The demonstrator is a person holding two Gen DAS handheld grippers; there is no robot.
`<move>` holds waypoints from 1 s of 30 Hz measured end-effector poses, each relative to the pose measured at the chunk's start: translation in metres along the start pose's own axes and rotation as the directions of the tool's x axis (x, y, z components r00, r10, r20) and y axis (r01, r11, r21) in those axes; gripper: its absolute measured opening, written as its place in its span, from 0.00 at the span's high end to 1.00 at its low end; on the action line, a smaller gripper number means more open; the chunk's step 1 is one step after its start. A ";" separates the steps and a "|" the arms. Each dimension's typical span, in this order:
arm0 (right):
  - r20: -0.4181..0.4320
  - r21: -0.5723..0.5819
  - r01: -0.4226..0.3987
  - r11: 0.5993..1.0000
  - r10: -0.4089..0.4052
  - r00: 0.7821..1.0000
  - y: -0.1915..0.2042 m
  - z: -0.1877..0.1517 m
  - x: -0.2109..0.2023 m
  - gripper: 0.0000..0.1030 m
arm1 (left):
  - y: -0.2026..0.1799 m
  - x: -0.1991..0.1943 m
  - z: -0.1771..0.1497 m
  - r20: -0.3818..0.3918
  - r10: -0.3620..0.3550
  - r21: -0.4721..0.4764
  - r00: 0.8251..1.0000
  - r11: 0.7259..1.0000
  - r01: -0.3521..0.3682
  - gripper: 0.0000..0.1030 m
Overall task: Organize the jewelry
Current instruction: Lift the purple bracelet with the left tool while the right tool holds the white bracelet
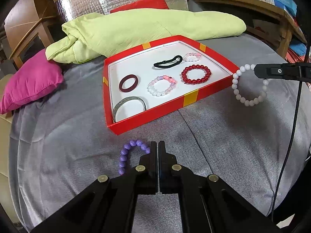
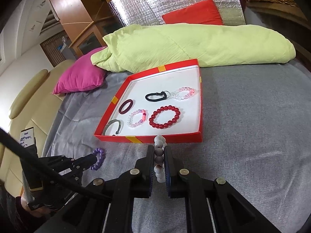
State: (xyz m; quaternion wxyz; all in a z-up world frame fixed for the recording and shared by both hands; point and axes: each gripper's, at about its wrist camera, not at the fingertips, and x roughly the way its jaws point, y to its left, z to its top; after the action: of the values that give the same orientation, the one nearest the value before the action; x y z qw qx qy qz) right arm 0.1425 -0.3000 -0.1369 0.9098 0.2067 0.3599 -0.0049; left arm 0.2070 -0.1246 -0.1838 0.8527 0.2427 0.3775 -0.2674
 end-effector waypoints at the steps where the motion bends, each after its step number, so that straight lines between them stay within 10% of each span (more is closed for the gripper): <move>1: 0.000 -0.002 -0.001 1.000 0.001 1.000 0.001 0.000 0.000 0.90 | 0.000 0.000 0.000 0.000 0.003 0.002 1.000 1.000 -0.003 0.99; 30: -0.009 -0.020 -0.028 0.999 0.028 1.000 0.025 -0.001 0.009 0.90 | 0.052 -0.022 -0.017 0.041 -0.022 -0.124 0.999 0.992 0.027 0.99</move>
State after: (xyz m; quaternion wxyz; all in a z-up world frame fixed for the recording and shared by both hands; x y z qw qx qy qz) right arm 0.1523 -0.2756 -0.1343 0.9102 0.2027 0.3609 0.0121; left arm 0.2194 -0.0697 -0.1660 0.8703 0.1790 0.3794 -0.2583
